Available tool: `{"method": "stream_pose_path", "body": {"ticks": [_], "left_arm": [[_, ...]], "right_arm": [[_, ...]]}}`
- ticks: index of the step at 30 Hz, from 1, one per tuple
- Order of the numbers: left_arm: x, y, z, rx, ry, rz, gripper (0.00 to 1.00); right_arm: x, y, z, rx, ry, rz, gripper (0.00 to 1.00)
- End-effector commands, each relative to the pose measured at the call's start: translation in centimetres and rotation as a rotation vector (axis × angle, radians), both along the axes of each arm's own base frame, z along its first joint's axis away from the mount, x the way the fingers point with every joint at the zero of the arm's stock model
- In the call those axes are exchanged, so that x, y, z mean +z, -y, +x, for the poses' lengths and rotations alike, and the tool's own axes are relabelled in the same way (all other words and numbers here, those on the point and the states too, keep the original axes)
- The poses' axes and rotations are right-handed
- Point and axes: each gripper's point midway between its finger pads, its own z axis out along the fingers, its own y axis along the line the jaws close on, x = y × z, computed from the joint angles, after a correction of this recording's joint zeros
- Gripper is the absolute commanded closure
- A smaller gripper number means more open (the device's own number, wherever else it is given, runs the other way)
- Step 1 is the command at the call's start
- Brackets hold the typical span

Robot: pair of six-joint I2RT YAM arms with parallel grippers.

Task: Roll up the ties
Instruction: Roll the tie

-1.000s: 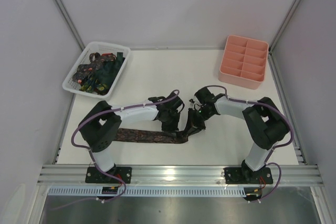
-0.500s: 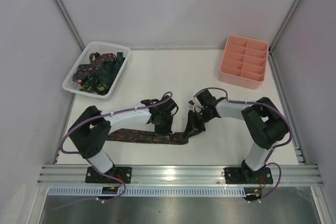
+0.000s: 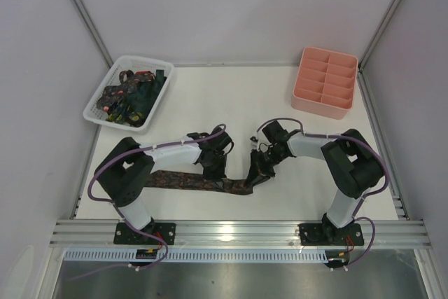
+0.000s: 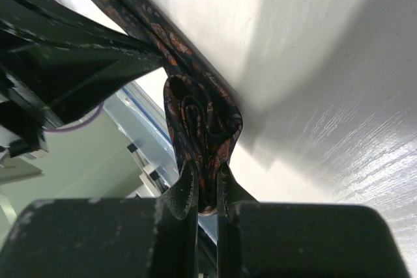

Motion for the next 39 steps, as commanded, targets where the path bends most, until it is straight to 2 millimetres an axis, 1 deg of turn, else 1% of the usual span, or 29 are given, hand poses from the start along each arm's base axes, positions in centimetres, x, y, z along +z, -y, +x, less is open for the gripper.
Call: {"method": "stream_pose_path", "body": {"ticks": [1,2,3,5,8,9,11,12,15,16,18,19,24,27,28,32,35,38,39], "left_arm": [[-1.1,-0.4,0.8,0.016,0.019,0.027,1.00],[-1.0,-0.3,0.9,0.016,0.023,0.026,1.00],[-0.9,-0.4,0.9,0.017,0.025,0.024,0.99],[-0.6,-0.4,0.9,0.023,0.031,0.020,0.99],[0.9,0.2,0.9,0.016,0.055,-0.031,1.00],[2.4,0.8,1.0,0.007,0.081,-0.070,1.00],[3.8,1.9,0.6,-0.030,0.097,-0.124,0.99],[4.9,3.0,0.3,-0.056,0.092,-0.181,1.00],[5.8,5.0,-0.4,-0.083,0.070,-0.255,1.00],[5.4,5.5,-0.6,-0.089,0.058,-0.256,1.00],[4.9,5.9,-0.5,-0.076,0.045,-0.245,1.00],[4.2,6.0,-0.6,-0.078,0.028,-0.229,0.99],[3.2,6.9,0.1,-0.094,0.034,-0.219,1.00],[2.3,7.1,0.1,-0.096,0.022,-0.203,1.00],[2.1,7.0,0.0,-0.094,0.017,-0.196,1.00],[1.0,6.4,-0.2,-0.082,0.010,-0.174,0.99],[0.6,6.3,-0.2,-0.083,0.009,-0.163,1.00],[0.6,6.5,-0.1,-0.078,0.012,-0.169,1.00],[0.7,6.6,0.0,-0.077,0.012,-0.174,1.00]], "right_arm": [[0.3,0.3,-1.5,0.075,-0.052,-0.019,1.00],[0.3,0.3,-1.3,0.087,-0.041,-0.036,1.00],[-0.5,1.0,-1.0,0.077,-0.028,-0.104,1.00],[-0.8,1.3,-0.8,0.052,-0.032,-0.144,1.00],[-1.4,1.5,-0.5,0.008,-0.040,-0.188,1.00],[-1.5,1.4,-0.4,-0.021,-0.060,-0.203,1.00],[-1.7,1.6,-0.4,-0.055,-0.076,-0.238,1.00],[-1.4,1.4,-0.3,-0.078,-0.089,-0.245,1.00],[-0.6,1.1,-0.2,-0.096,-0.087,-0.267,1.00],[-0.3,1.1,0.0,-0.103,-0.085,-0.271,1.00],[0.1,1.0,0.0,-0.109,-0.089,-0.276,1.00],[0.2,1.0,-0.1,-0.106,-0.094,-0.282,1.00],[0.8,1.4,-0.3,-0.099,-0.098,-0.308,1.00],[1.0,1.8,-0.7,-0.085,-0.104,-0.331,1.00],[1.2,1.7,-0.5,-0.078,-0.091,-0.335,1.00],[1.6,2.1,-1.1,-0.036,-0.096,-0.371,1.00],[2.0,2.0,-1.1,-0.019,-0.095,-0.381,1.00],[2.1,1.9,-1.4,0.005,-0.104,-0.412,1.00],[2.4,1.5,-1.0,0.010,-0.099,-0.409,1.00]]}}
